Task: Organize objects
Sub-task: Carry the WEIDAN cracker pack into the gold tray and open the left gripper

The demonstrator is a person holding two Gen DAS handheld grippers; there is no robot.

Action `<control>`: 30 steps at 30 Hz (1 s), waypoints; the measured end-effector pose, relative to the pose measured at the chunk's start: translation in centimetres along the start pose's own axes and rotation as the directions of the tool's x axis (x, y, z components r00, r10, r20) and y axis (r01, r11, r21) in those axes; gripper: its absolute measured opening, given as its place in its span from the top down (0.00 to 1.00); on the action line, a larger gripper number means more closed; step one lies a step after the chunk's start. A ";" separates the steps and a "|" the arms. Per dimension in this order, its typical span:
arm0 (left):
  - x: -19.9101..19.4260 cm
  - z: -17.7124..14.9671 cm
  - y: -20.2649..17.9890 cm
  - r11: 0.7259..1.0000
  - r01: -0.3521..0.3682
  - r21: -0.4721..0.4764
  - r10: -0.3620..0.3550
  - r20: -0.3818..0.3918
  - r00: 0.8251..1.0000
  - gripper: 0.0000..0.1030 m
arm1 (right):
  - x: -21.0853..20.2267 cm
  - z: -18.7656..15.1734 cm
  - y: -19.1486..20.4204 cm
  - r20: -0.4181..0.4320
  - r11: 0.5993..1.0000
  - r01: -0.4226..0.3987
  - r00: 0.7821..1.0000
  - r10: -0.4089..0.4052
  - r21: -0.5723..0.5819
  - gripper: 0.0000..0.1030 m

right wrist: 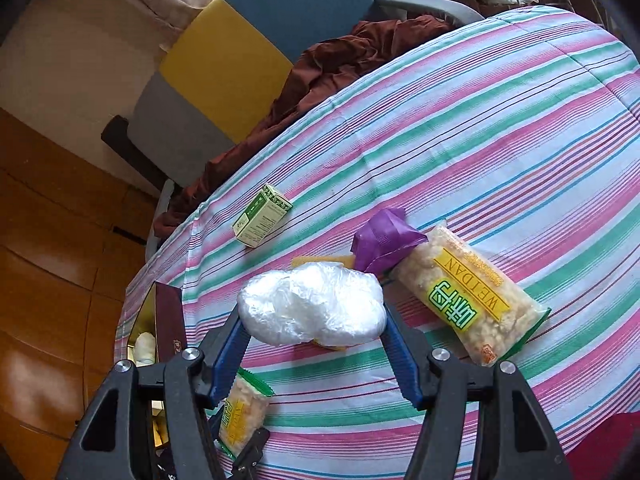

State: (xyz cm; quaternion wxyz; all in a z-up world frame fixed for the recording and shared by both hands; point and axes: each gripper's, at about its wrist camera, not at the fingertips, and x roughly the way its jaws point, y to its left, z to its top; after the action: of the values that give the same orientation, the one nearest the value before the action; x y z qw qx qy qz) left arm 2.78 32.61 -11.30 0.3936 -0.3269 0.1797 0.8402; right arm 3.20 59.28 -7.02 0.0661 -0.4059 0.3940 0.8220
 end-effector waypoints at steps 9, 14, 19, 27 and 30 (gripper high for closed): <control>0.0 0.0 0.0 1.000 -0.003 0.004 0.003 0.001 1.000 0.53 | 0.1 0.1 0.1 -0.003 1.000 0.013 1.000 -0.013 0.001 0.37; 0.0 0.0 0.0 1.000 -0.005 0.007 0.005 0.002 1.000 0.53 | 0.1 0.2 0.1 -0.004 1.000 0.015 1.000 -0.015 0.000 0.37; 0.0 0.2 0.1 1.000 0.004 -0.003 -0.004 -0.015 1.000 0.53 | 0.2 0.2 0.1 -0.002 1.000 0.015 1.000 -0.015 0.000 0.37; -6.0 2.2 3.1 0.991 0.084 -0.107 -0.081 0.031 0.996 0.54 | 0.3 0.3 0.1 -0.002 1.000 0.024 1.000 -0.024 -0.005 0.37; -8.0 2.8 5.5 0.984 0.063 -0.166 -0.054 0.058 0.997 0.54 | 0.2 0.3 0.1 0.000 1.000 0.029 1.000 -0.029 -0.006 0.37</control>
State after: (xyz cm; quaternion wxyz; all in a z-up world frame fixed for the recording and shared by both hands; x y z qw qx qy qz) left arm 1.17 26.36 -3.49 0.3936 -0.3415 0.0880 0.8490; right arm 2.86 59.36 -7.02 0.0768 -0.4120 0.3854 0.8221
